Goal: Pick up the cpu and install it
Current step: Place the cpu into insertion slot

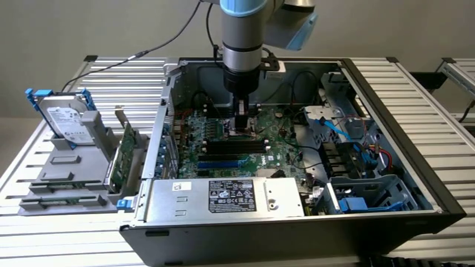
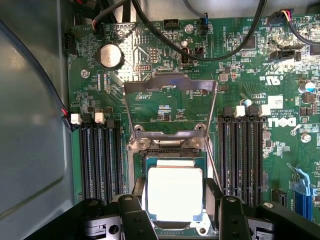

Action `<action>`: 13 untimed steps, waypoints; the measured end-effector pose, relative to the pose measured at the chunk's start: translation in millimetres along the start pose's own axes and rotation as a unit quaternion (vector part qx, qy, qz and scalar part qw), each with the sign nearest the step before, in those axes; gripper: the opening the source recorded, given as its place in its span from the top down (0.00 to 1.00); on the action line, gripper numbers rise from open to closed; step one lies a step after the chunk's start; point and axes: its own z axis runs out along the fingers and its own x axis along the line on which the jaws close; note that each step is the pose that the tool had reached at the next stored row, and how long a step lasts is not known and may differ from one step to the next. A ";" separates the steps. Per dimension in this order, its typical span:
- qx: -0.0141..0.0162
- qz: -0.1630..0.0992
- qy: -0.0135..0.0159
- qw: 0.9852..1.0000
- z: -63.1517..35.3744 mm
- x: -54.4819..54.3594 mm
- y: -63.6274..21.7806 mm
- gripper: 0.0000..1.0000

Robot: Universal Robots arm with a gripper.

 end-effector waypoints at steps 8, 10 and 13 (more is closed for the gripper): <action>0.000 -0.002 0.000 1.000 3.6 -0.2 -0.2 0.45; -0.001 -0.002 0.000 1.000 4.4 -0.1 -0.7 0.45; -0.001 -0.002 0.000 1.000 5.6 -0.2 -1.7 0.45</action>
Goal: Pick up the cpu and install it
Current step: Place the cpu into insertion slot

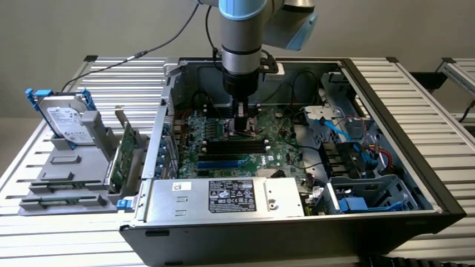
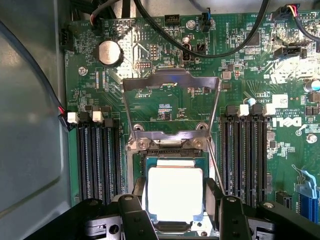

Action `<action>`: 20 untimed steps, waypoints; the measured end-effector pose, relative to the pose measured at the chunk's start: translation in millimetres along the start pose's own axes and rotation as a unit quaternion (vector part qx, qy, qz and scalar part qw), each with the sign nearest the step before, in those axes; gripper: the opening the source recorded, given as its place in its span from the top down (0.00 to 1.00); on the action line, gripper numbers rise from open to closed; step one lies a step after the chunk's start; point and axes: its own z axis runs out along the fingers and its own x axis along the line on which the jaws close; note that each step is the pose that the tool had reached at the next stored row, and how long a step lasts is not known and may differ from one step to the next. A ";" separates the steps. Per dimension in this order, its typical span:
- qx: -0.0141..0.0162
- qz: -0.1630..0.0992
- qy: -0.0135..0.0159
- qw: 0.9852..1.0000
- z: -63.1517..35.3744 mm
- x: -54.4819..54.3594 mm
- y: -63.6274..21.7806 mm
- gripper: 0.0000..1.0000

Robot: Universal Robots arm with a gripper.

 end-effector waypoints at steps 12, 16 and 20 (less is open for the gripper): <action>0.000 -0.004 0.000 1.000 2.6 4.2 -1.2 0.45; 0.000 -0.004 0.000 1.000 2.8 4.4 -0.5 0.45; 0.000 -0.004 0.000 1.000 2.8 4.2 0.4 0.45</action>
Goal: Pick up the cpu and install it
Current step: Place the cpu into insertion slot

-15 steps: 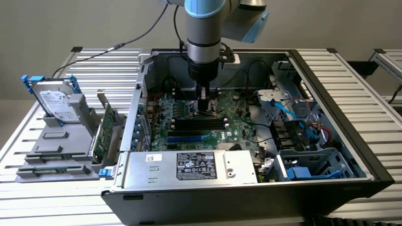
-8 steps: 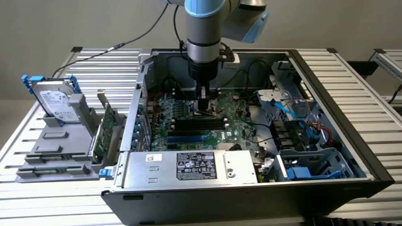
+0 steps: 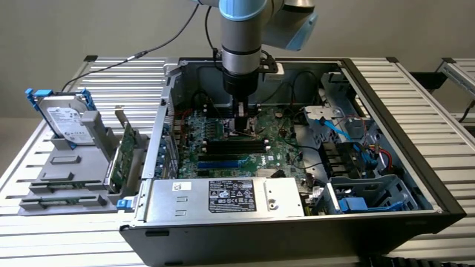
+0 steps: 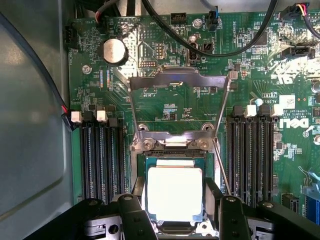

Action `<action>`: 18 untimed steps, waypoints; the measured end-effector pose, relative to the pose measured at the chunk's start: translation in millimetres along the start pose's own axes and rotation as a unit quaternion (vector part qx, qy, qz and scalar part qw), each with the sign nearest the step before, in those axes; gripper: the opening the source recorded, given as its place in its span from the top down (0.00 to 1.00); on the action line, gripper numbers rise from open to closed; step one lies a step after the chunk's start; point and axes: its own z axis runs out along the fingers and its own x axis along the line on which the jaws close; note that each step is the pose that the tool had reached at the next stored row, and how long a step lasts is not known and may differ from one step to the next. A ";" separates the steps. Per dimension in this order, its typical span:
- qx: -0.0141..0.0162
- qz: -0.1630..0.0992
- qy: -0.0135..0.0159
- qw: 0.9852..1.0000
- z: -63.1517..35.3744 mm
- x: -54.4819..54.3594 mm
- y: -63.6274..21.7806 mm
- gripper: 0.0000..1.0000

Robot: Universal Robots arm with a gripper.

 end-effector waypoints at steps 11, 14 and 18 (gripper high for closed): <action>0.000 0.000 0.000 1.000 0.2 -3.0 0.1 0.45; 0.000 0.000 0.000 1.000 1.2 -3.0 0.0 0.45; 0.000 0.000 0.000 1.000 2.3 -3.0 0.0 0.45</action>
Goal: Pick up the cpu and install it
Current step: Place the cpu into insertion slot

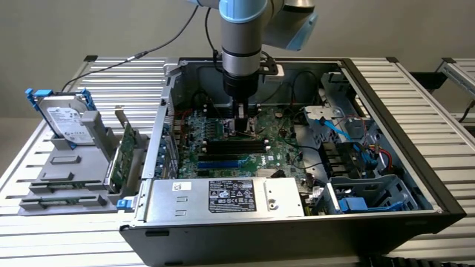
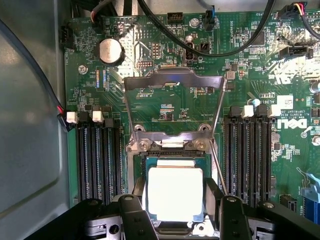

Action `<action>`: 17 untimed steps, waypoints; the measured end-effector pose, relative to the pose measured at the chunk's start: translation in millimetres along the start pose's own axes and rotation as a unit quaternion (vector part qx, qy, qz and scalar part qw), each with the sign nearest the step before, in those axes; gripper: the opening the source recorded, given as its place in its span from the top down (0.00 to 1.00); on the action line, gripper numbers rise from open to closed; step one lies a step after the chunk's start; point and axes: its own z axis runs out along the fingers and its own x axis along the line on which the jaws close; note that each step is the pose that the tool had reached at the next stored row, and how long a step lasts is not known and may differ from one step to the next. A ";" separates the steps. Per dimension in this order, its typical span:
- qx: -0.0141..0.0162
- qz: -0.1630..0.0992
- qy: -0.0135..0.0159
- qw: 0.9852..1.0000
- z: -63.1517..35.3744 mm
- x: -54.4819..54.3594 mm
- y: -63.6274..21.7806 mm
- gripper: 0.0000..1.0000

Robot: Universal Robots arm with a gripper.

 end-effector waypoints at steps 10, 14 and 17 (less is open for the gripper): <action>0.000 0.000 -0.002 1.000 1.4 0.3 -0.1 0.45; 0.000 0.000 -0.004 1.000 1.5 0.5 -0.2 0.45; 0.000 0.000 -0.005 1.000 1.5 0.7 -0.3 0.45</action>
